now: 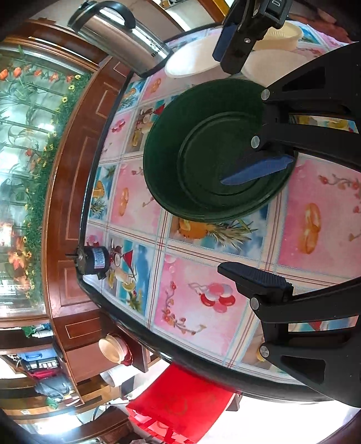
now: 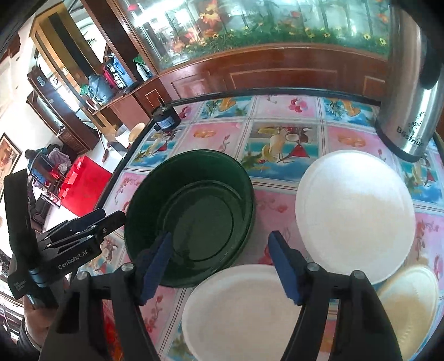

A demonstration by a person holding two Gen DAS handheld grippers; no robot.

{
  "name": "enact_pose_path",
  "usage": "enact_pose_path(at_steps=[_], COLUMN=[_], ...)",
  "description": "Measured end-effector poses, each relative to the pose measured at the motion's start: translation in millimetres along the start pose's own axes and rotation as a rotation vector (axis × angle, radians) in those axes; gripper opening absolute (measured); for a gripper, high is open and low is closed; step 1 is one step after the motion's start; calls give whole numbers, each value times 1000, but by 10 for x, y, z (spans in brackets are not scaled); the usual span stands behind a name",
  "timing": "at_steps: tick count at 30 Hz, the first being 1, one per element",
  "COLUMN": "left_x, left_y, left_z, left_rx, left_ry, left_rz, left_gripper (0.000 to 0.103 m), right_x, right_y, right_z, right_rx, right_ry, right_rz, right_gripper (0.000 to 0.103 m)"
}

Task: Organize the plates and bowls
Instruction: 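Close both grippers on the rim of the dark green basin, then lift the dark green basin off the table with both grippers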

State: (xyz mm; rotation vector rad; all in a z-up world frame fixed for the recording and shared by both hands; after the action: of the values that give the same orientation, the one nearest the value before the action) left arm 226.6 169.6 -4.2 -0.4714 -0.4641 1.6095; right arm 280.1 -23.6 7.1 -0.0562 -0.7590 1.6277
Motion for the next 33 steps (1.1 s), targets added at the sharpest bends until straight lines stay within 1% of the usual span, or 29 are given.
enact_pose_path(at_steps=[4,9,12,13,14,24,33], left_x=[-50,-15,35,42,51,29,45], left_y=[-13,-42,-47,-47,-50,-85,-57], left_z=[-111,-216,-292,-314,-343,-442,-558], left_rx=[18,37,51,57,63,69,94], left_ry=[2,-11,-14,-13,-10,-13,-17], left_rz=[-5,6,28,34,41,37,41], left_gripper=[58,58,58,58,58,58,58], right_x=[-60,-96,-83,-79,-77,-144,-108], right_y=[-30,-81,-98,-103,-106,-142,-121], right_z=[-81,-153,-193,-211,-222,-283,-333], right_rx=[10,17,24,28,31,38,47], right_ry=[10,15,25,25,25,33,27], right_rz=[-5,-17,-4,-3,-3,-14,-10], right_gripper=[66,64,55,50,49,49,49])
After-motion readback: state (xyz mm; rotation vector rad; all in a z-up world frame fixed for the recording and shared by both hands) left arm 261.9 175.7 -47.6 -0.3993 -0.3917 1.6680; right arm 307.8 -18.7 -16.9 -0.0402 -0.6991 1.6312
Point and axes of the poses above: each gripper's, at about its wrist camera, not at the fingertips, and z roughly against the way its jaws point, x to its left, y to its underside, the point moved 10 cm from there along -z, roughly the way its jaws point, and after that the axes turned 5 degrees about -z, right-handed, at the moved point
